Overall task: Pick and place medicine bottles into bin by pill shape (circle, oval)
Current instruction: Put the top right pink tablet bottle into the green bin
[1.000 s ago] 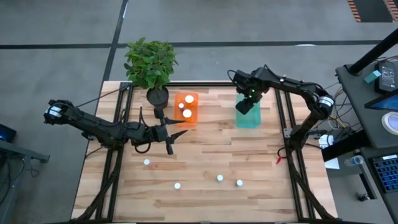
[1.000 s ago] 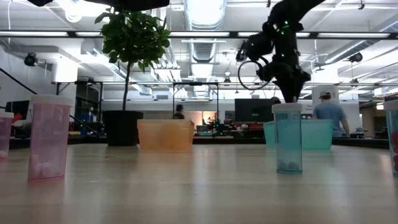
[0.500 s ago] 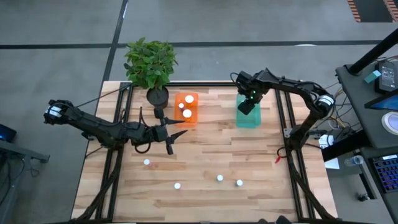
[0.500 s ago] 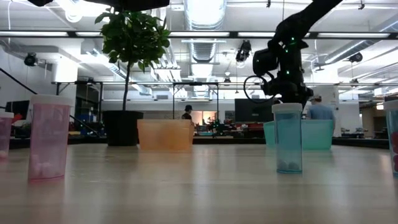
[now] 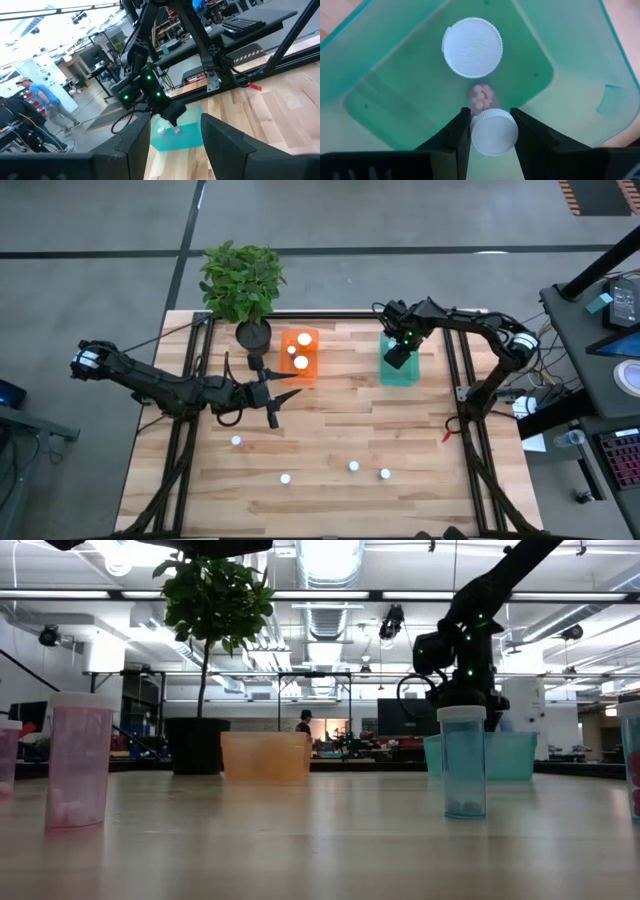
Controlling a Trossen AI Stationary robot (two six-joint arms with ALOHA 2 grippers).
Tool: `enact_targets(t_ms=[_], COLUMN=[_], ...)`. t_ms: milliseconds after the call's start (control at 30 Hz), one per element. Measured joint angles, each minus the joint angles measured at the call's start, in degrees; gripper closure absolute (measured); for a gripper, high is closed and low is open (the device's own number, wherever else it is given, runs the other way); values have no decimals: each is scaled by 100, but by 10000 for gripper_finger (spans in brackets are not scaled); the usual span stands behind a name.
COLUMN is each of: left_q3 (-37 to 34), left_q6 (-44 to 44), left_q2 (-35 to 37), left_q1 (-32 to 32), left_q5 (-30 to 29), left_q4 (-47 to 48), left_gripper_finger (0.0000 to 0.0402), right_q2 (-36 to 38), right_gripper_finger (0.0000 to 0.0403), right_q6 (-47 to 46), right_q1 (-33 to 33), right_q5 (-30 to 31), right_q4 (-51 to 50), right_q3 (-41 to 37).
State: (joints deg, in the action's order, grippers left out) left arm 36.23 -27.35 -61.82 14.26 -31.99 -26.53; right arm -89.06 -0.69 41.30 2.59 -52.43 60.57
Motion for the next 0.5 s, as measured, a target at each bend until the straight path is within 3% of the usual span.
enact_targets(t_ms=[200, 500], left_q3=[0, 0], left_q6=[0, 0], left_q2=[0, 0], left_q1=[0, 0], left_q5=[-2, 0], left_q4=[0, -2], left_gripper_finger=[244, 244], right_q2=[0, -7], right_gripper_finger=[279, 227], right_q6=[-79, -122], right_q1=[0, 0], right_q5=[0, 0], right_q4=[77, 91], right_q3=[-19, -24])
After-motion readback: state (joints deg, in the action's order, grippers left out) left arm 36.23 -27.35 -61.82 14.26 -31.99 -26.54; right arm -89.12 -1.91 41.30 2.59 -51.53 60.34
